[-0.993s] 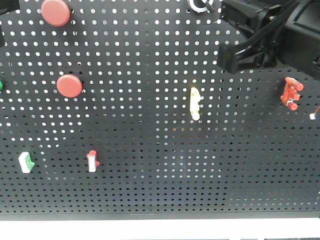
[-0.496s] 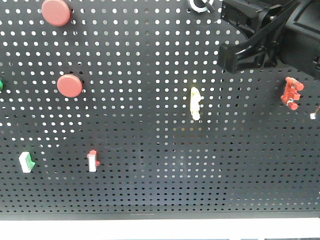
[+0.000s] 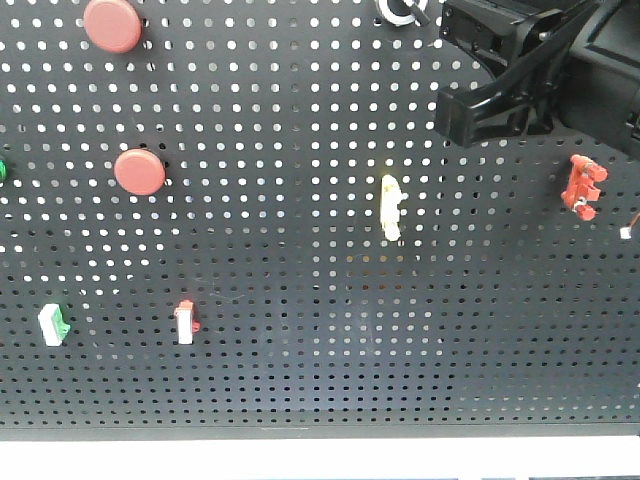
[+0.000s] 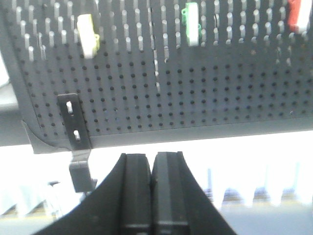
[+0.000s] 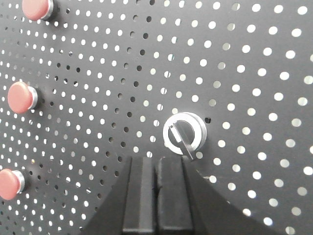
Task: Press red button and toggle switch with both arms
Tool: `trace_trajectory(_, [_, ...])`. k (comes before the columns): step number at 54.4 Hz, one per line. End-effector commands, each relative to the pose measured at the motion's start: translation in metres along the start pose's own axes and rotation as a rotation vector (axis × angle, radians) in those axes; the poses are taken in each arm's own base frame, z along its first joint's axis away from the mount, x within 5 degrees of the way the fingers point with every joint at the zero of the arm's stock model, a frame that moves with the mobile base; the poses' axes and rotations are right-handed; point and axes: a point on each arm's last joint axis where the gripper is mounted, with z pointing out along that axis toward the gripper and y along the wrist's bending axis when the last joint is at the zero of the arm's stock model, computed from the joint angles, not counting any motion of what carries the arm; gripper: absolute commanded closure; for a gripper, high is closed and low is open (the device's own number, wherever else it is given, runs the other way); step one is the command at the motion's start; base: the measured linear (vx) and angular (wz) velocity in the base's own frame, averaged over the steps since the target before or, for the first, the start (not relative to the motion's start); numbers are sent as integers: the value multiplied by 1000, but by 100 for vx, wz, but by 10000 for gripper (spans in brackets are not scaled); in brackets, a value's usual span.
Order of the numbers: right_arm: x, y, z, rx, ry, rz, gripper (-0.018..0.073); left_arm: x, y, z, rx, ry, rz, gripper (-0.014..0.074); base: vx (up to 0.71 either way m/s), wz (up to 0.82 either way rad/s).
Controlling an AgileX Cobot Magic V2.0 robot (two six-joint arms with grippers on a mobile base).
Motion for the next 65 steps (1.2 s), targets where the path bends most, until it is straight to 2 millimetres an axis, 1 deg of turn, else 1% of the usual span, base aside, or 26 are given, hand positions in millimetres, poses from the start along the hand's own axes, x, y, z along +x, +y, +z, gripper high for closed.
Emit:
trace_trajectory(1, [-21,-3,-7,-2,-116,-13,559,-3,1,-2,-11,-83,-3,594,0,0])
trace_trajectory(40, [-20,-2,-6,-2,-109,-13,559,-2,1,-2,-13,-68,-11,594,0,0])
trace_trajectory(43, [-18,-2,-8,-2,-108,-40,559,-2,1,-2,-13,-68,-11,594,0,0])
trace_trajectory(44, [-20,-3,-12,1,-112,-61,559,-2,1,-2,-13,-68,-11,594,0,0])
trace_trajectory(48, [-16,-6,-30,19,-87,-111,559,-2,1,-2,-13,-67,-10,594,0,0])
trace_trajectory(52, [-2,-10,-62,46,-59,-35,559,-2,1,-2,-13,-67,-10,594,0,0])
trace_trajectory(56, [24,-15,-97,111,-13,33,559,-2,1,-2,-13,-67,-10,594,0,0])
trace_trajectory(57, [31,-17,-108,138,-7,45,559,-2,1,-2,-13,-67,-10,594,0,0])
trace_trajectory(58, [38,-19,-120,169,2,49,559,-2,1,-2,-13,-67,-10,594,0,0])
trace_trajectory(61, [56,-22,-147,247,22,47,559,-2,1,-2,-13,-67,-10,594,0,0])
trace_trajectory(62, [64,-22,-158,282,31,43,559,-2,1,-2,-13,-67,-10,594,0,0])
trace_trajectory(63, [68,-22,-169,319,24,33,559,-2,1,-2,-13,-67,-10,594,0,0])
trace_trajectory(64, [79,-21,-175,339,45,34,559,-2,1,-2,-13,-67,-10,594,0,0])
trace_trajectory(65, [82,-20,-185,373,38,28,559,-2,1,-2,-13,-67,-10,594,0,0])
